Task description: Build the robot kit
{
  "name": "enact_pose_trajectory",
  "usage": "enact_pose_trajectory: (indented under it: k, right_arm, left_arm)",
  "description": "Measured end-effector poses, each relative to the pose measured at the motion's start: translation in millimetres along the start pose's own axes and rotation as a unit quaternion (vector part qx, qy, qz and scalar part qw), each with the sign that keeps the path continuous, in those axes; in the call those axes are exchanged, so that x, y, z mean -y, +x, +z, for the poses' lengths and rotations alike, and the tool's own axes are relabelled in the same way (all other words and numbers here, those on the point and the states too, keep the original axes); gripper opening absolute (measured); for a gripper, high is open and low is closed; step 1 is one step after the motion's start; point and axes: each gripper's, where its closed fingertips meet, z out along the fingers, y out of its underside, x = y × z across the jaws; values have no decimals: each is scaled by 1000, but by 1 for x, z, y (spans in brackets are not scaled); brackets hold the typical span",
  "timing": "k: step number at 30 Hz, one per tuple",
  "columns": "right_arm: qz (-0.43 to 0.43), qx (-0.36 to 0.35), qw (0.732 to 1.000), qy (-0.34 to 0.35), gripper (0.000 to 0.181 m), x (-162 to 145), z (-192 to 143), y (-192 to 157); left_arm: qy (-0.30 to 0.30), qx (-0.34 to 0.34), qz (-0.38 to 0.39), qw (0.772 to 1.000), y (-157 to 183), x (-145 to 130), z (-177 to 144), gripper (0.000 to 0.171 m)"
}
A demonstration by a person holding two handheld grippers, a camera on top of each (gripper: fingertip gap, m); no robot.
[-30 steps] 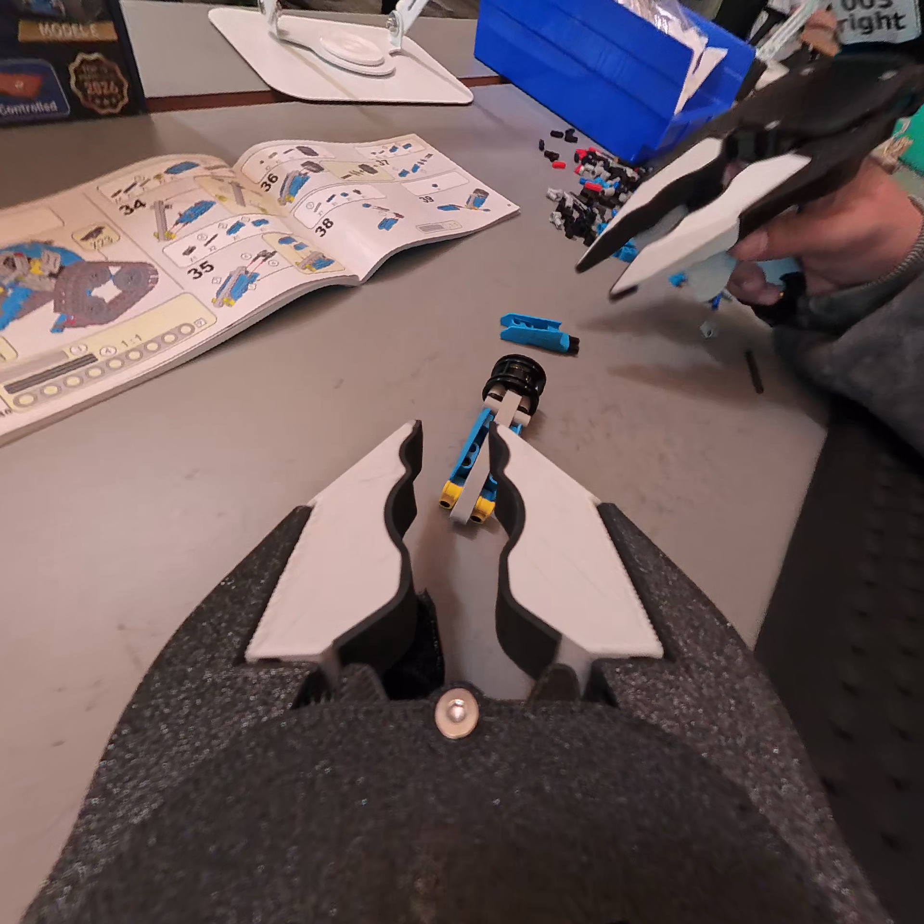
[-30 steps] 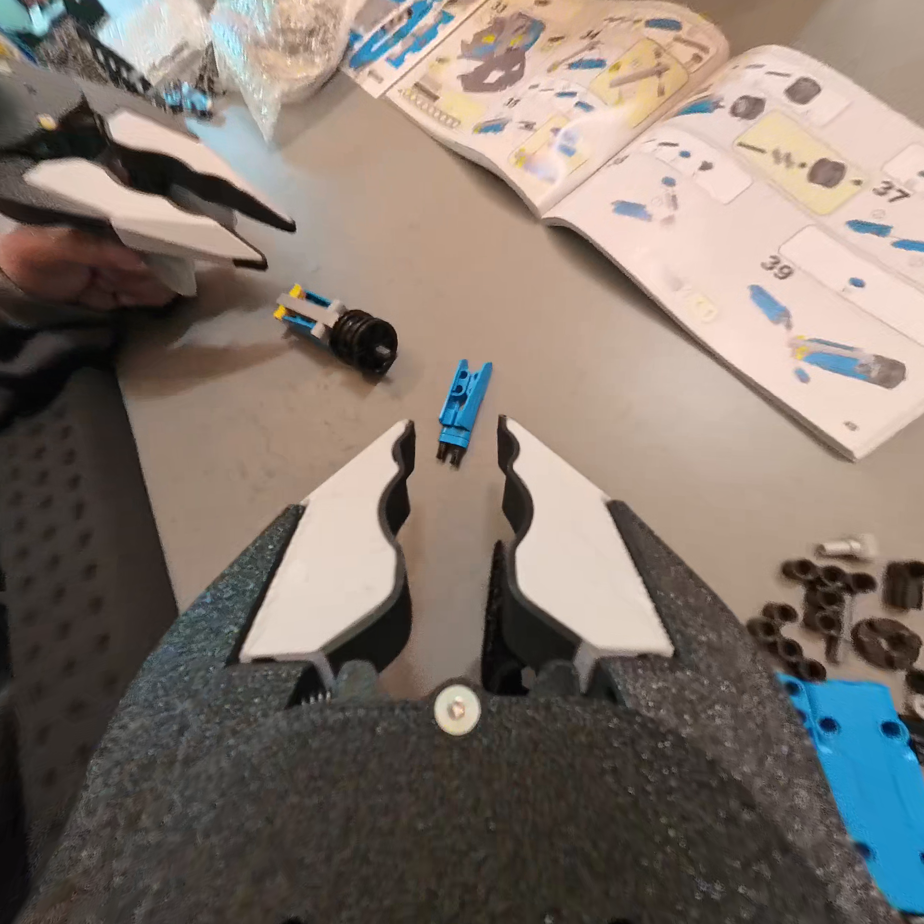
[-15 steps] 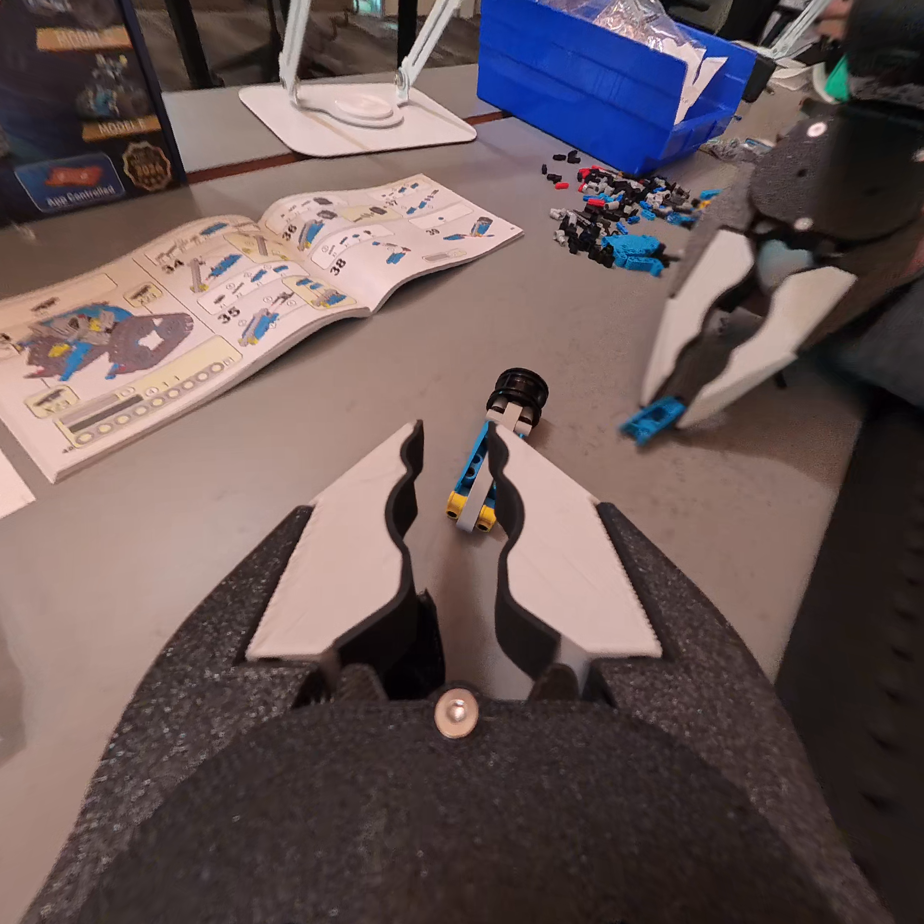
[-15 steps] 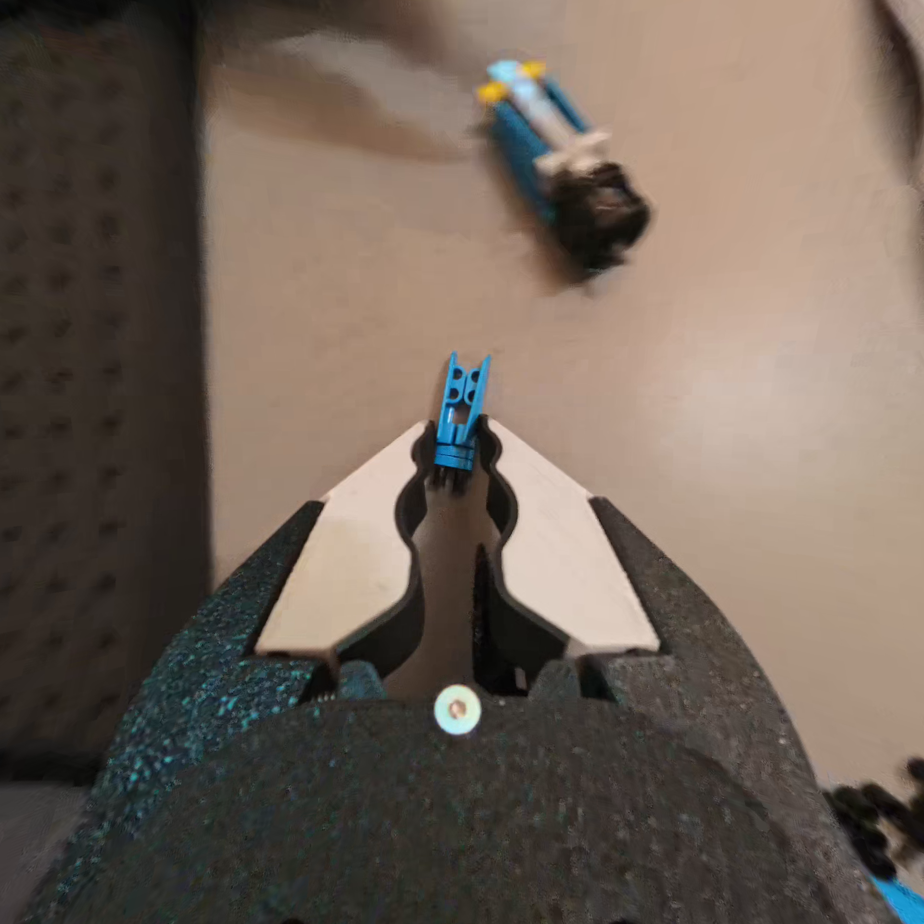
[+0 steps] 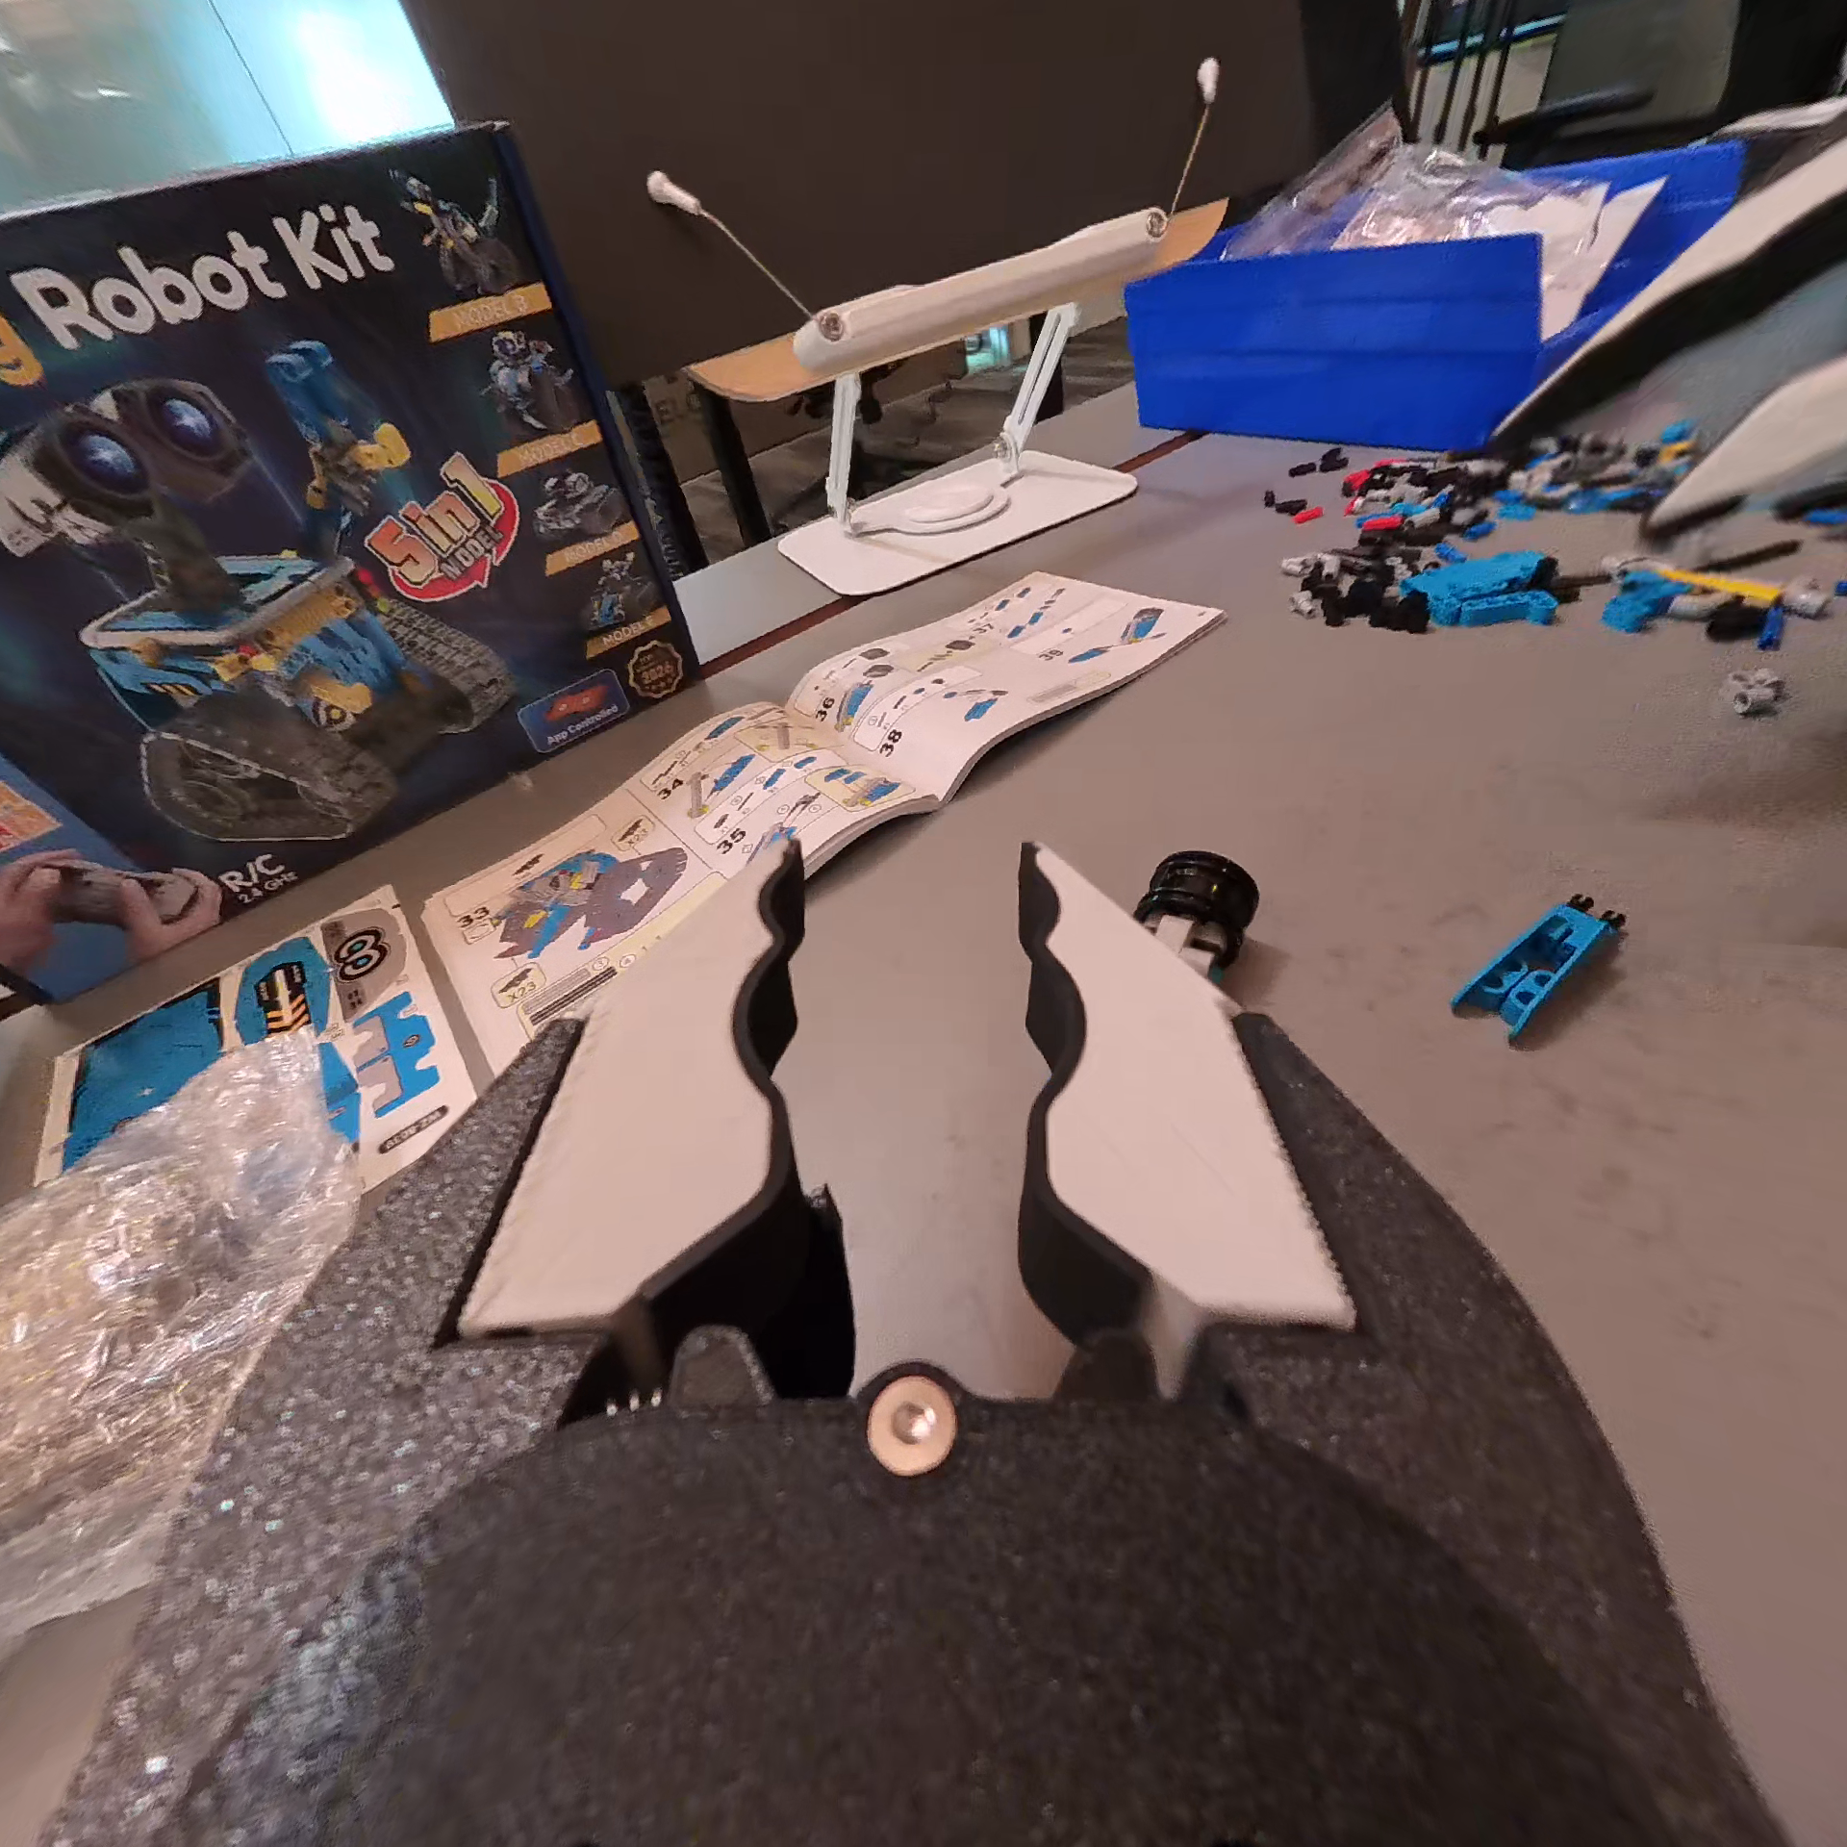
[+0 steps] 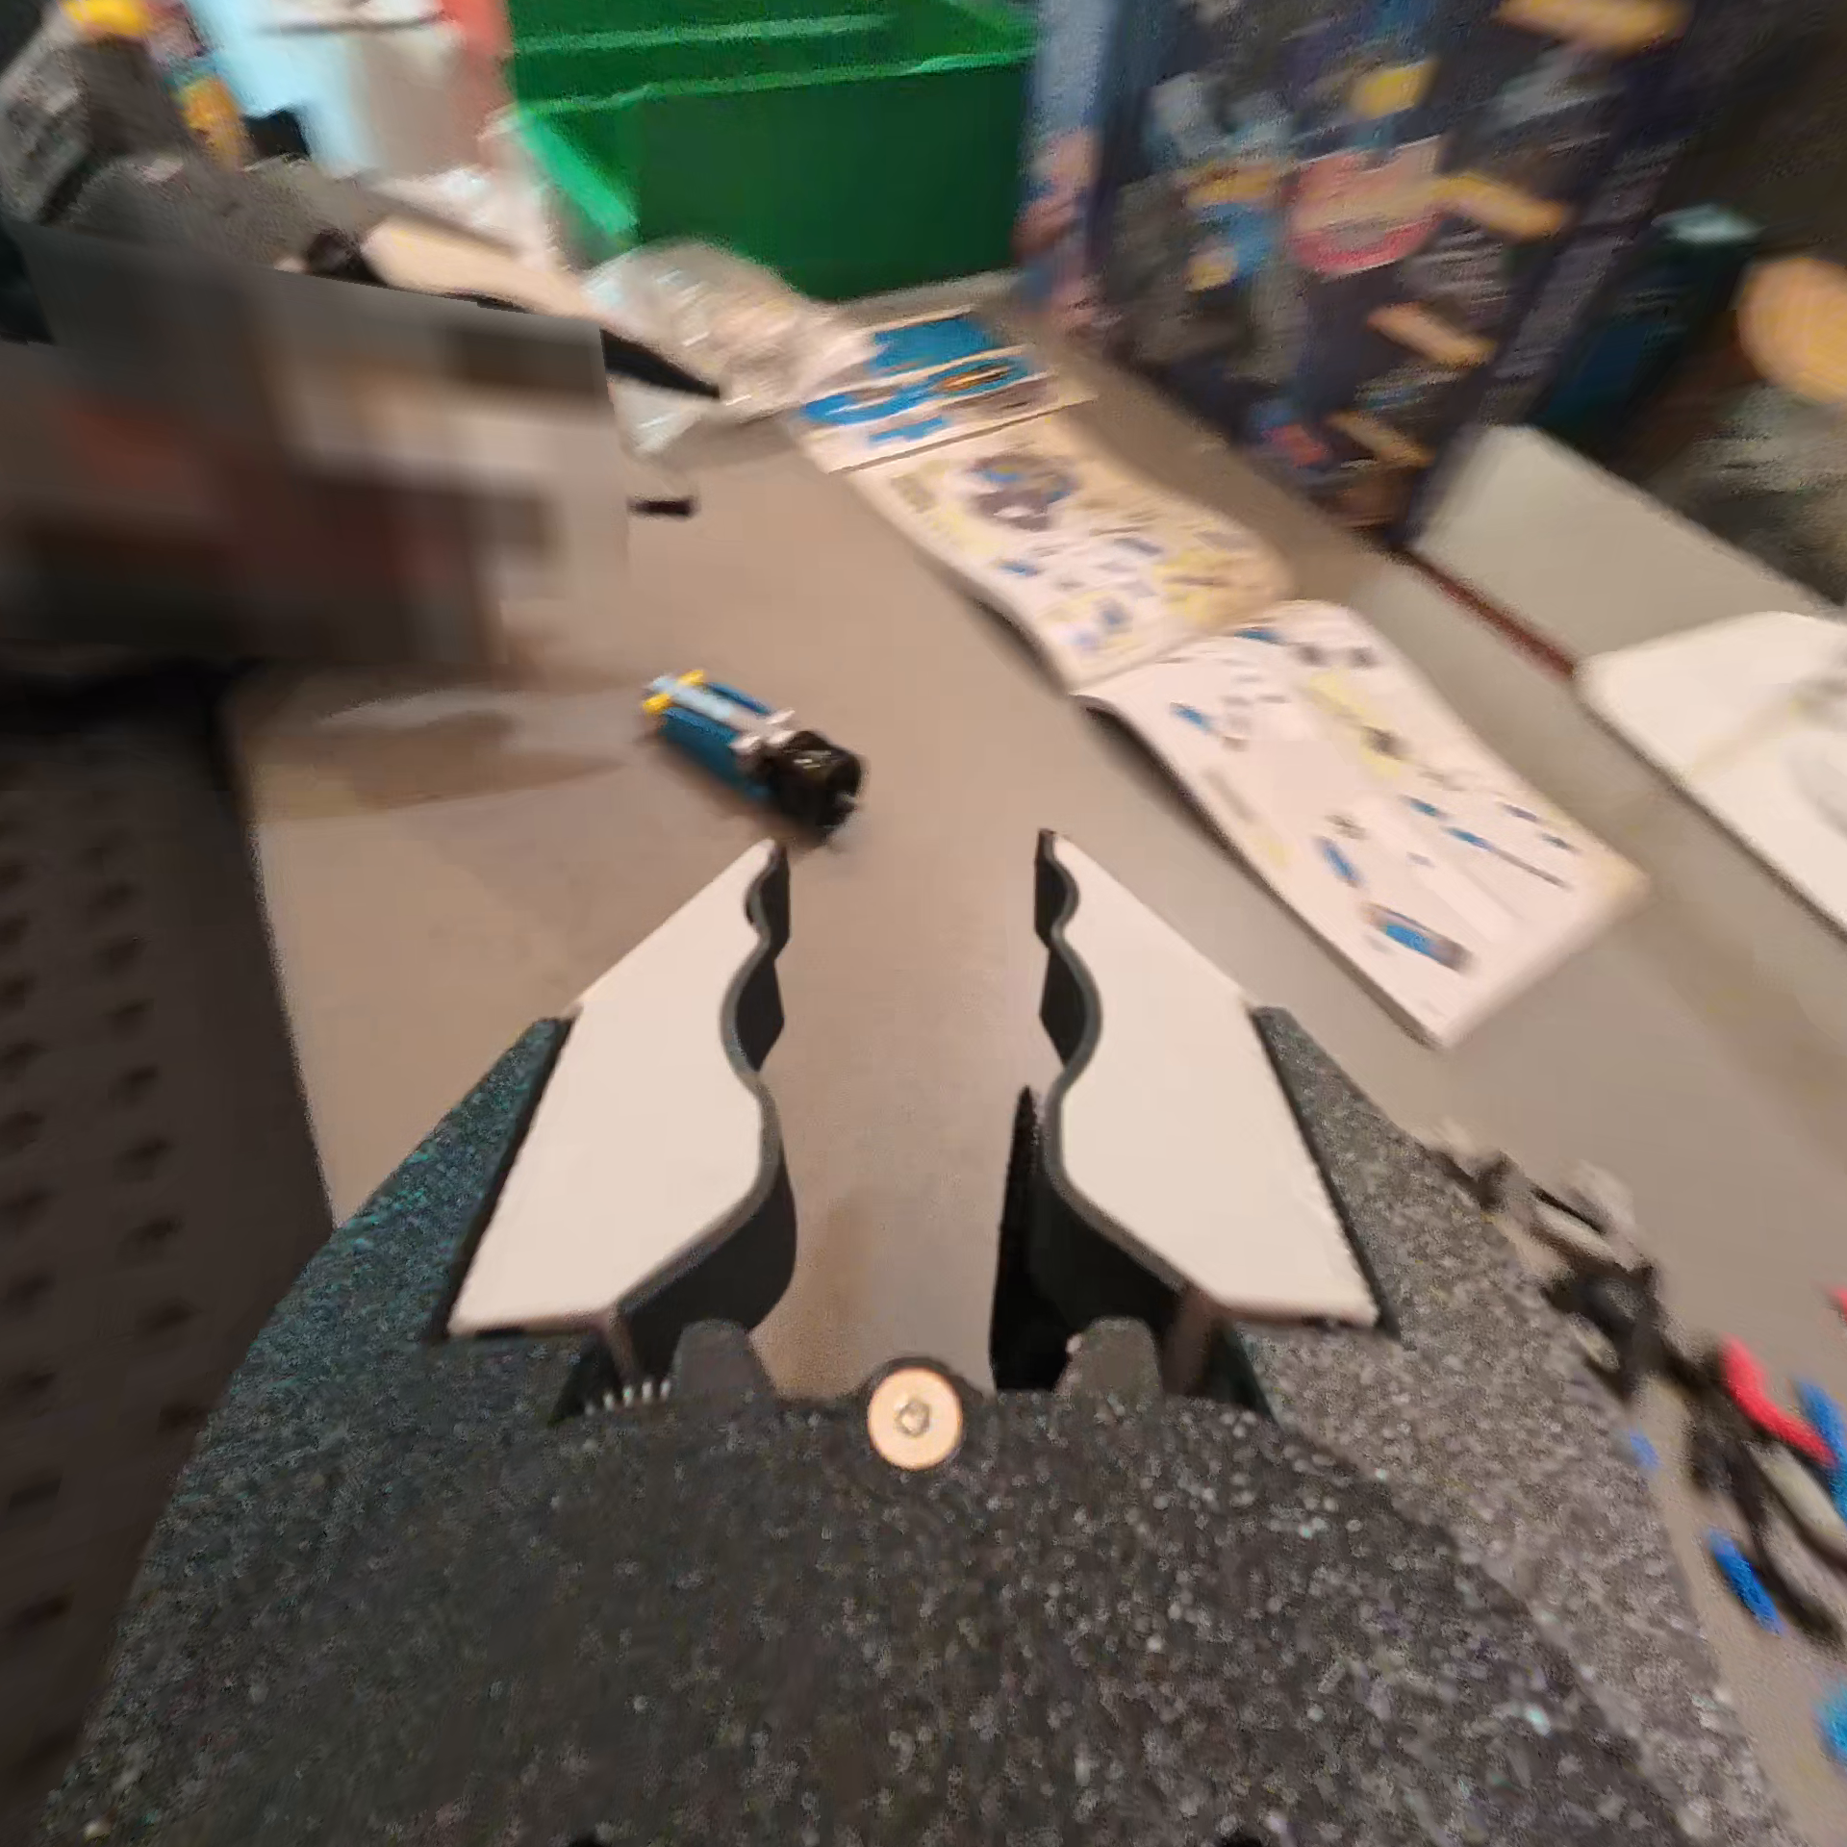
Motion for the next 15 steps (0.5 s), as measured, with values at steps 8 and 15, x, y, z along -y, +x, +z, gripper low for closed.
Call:
enact_pose_trajectory:
  k: [8,15]
  right_arm:
    - [120,-266,954,-72,40,-89,-131,31]
    - [228,-335,914,-12,53,-123,-187,24]
  left_arm:
    - [-61,-38,-44,996,8,-17,8,40]
    - [-87,-37,-31,995,11,-25,12,40]
